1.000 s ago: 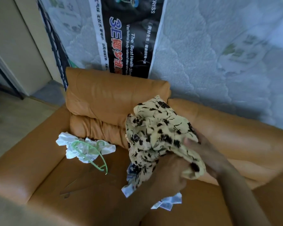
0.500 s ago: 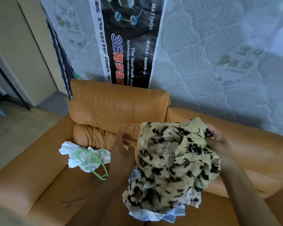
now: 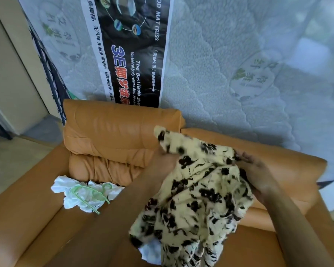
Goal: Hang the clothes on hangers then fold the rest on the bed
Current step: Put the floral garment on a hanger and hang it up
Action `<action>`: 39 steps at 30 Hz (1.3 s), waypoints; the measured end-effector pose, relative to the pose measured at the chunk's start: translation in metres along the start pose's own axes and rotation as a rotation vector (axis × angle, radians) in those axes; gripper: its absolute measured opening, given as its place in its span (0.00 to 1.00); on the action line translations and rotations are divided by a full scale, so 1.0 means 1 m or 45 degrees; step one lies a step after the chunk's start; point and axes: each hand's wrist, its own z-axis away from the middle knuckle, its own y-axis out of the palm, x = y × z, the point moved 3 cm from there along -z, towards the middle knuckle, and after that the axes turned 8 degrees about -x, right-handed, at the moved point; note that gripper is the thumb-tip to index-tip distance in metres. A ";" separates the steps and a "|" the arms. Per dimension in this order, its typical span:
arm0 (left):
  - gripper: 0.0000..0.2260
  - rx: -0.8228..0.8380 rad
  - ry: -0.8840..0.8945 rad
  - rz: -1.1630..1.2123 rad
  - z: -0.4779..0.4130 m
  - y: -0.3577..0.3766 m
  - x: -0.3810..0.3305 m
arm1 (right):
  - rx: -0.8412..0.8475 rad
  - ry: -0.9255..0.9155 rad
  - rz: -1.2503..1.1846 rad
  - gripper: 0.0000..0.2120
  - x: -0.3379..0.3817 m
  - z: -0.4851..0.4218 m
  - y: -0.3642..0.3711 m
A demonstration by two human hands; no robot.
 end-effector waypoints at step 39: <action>0.62 0.358 0.656 -0.885 0.031 -0.005 -0.032 | -0.098 -0.162 0.027 0.12 0.144 -0.007 0.091</action>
